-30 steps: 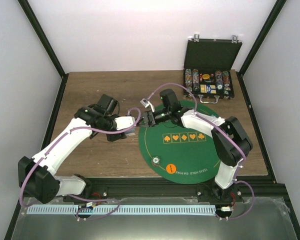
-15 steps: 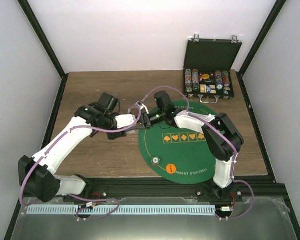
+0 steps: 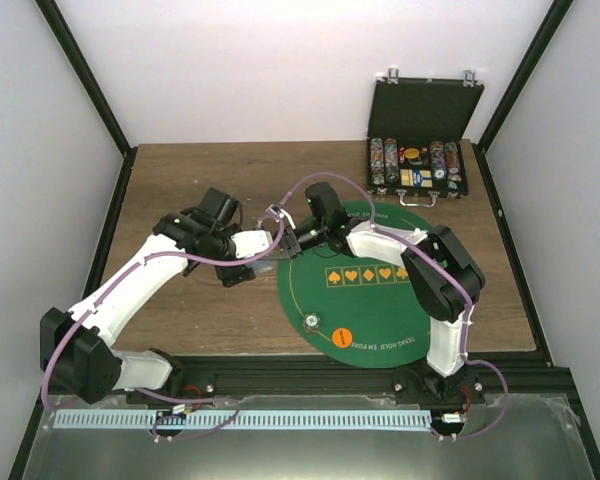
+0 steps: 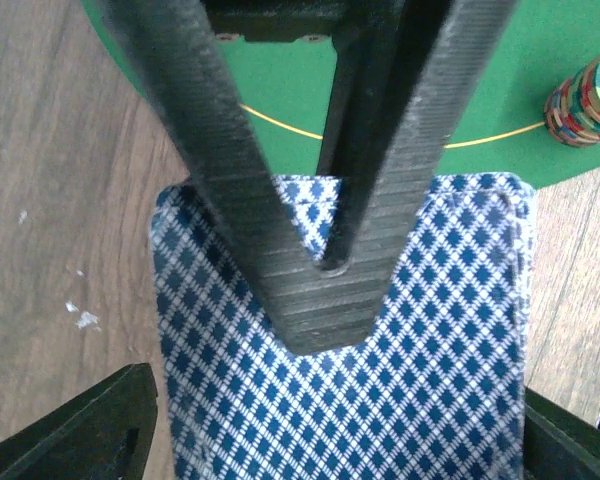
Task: Distribute texas hold em gaming equipment
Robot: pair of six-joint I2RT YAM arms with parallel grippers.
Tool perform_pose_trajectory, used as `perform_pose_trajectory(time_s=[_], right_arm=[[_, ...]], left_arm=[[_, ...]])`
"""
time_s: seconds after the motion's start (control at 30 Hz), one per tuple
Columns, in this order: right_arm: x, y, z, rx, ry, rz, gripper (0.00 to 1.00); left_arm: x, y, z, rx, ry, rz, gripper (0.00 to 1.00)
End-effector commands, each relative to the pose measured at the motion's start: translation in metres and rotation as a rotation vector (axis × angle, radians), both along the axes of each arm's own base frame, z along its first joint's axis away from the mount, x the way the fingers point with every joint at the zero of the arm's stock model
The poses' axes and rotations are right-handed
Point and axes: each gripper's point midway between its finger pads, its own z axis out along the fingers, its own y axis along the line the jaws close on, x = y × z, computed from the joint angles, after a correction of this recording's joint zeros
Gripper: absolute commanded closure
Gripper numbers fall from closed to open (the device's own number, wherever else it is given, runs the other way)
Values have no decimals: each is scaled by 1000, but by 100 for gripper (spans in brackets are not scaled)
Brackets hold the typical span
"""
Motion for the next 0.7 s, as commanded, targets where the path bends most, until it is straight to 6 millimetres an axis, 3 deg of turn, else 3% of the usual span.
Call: perform_pose_trajectory(time_s=[0.0, 0.23, 0.43, 0.6, 0.67], right_arm=[[-10, 1, 32, 70, -95, 60, 99], [-9, 1, 40, 74, -140, 47, 99], [-8, 0, 44, 77, -154, 41, 99], [-8, 0, 42, 66, -158, 33, 99], [-8, 0, 42, 64, -164, 28, 93]], left_arm=[[3, 3, -8, 12, 3, 10, 16], [6, 1, -8, -19, 5, 15, 22], [4, -6, -9, -55, 30, -1, 16], [5, -10, -3, -87, 17, 2, 34], [5, -10, -3, -90, 13, 5, 38]])
